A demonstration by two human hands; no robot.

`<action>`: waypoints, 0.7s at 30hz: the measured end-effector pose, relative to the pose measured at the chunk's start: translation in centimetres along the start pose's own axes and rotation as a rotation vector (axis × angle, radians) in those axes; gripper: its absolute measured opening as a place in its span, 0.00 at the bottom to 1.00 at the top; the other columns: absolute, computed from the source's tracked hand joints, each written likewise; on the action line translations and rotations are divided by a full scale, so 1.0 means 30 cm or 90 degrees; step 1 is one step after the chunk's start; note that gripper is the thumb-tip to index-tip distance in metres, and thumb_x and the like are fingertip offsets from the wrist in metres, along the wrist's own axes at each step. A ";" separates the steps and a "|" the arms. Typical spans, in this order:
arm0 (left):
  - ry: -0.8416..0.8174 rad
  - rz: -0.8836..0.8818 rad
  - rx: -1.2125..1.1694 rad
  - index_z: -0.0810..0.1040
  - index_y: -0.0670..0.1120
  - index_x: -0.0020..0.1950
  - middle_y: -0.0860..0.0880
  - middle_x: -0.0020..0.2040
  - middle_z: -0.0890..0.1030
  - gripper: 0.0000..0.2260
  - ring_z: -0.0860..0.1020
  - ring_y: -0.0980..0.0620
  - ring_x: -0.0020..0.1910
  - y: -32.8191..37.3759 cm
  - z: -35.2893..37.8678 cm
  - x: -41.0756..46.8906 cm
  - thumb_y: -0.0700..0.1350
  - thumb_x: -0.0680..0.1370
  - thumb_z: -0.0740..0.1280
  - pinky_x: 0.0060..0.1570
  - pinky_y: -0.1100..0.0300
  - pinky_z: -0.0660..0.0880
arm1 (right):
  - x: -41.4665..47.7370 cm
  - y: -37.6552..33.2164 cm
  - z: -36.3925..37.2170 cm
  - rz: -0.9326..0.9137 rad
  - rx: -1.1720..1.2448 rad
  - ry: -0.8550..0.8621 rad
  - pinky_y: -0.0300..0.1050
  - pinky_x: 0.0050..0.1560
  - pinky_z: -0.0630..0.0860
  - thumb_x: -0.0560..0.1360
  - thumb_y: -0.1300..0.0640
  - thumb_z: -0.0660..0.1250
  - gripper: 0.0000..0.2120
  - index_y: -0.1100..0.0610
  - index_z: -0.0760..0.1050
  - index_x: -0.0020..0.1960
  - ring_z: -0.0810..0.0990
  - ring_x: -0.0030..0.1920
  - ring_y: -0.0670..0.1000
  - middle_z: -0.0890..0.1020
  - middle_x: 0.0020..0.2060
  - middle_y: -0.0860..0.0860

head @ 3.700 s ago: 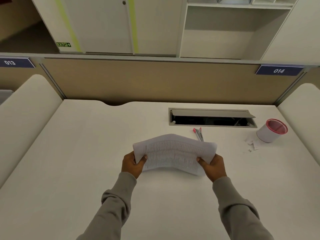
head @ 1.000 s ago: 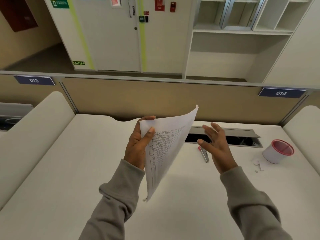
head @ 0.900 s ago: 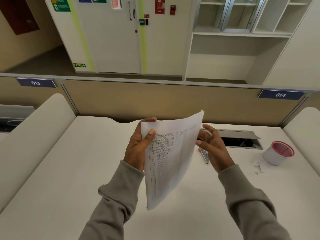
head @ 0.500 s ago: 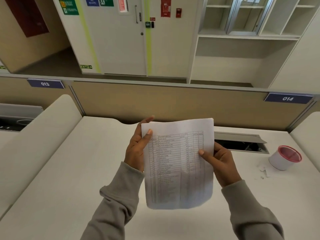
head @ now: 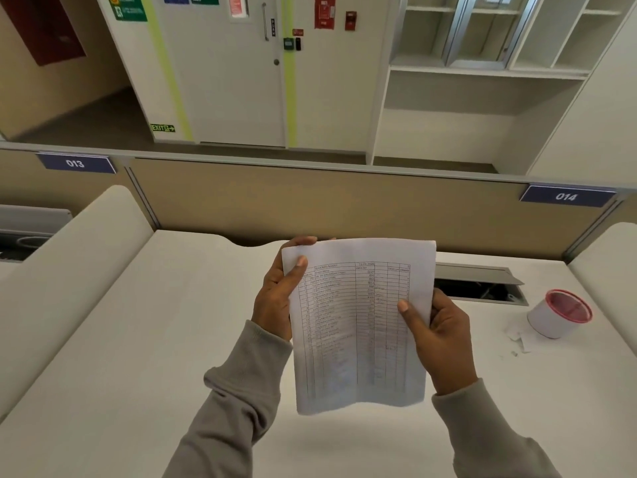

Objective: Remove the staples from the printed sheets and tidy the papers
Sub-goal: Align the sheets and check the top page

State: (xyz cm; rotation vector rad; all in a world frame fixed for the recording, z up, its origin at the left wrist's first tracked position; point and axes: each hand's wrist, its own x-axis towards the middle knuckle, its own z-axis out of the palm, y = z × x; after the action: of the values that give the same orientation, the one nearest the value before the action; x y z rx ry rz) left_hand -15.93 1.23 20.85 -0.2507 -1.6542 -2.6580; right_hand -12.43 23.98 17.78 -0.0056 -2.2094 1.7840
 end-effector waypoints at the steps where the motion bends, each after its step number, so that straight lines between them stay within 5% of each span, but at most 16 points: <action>1: 0.001 0.000 0.005 0.78 0.54 0.58 0.44 0.56 0.79 0.11 0.80 0.46 0.51 -0.001 -0.002 0.004 0.47 0.79 0.61 0.48 0.53 0.81 | 0.000 0.001 0.001 0.001 0.000 0.002 0.30 0.40 0.78 0.76 0.61 0.68 0.09 0.55 0.78 0.56 0.82 0.48 0.41 0.83 0.50 0.45; 7: 0.001 0.013 -0.003 0.76 0.52 0.58 0.44 0.55 0.77 0.10 0.79 0.45 0.52 -0.009 -0.005 0.030 0.48 0.80 0.59 0.49 0.51 0.79 | 0.010 0.013 0.005 0.025 0.016 -0.025 0.40 0.44 0.83 0.77 0.59 0.67 0.11 0.52 0.77 0.59 0.83 0.50 0.46 0.83 0.52 0.46; 14: 0.057 -0.005 0.046 0.76 0.54 0.58 0.43 0.53 0.77 0.21 0.78 0.44 0.49 -0.037 0.002 0.061 0.61 0.82 0.47 0.44 0.53 0.79 | 0.025 0.028 0.016 0.022 -0.006 -0.023 0.33 0.41 0.80 0.78 0.58 0.67 0.14 0.50 0.73 0.62 0.81 0.51 0.42 0.81 0.53 0.43; 21: 0.072 -0.005 0.046 0.78 0.58 0.50 0.44 0.50 0.77 0.21 0.78 0.46 0.47 -0.043 0.005 0.099 0.60 0.82 0.46 0.43 0.55 0.79 | 0.049 0.046 0.016 0.034 0.002 -0.038 0.36 0.42 0.81 0.77 0.57 0.67 0.14 0.50 0.73 0.62 0.81 0.52 0.43 0.82 0.53 0.43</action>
State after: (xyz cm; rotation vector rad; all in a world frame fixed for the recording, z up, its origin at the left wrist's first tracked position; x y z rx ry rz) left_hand -18.95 2.19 20.16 -0.0930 -1.7145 -2.5591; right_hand -14.20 24.11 16.72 -0.0120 -2.2673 1.8392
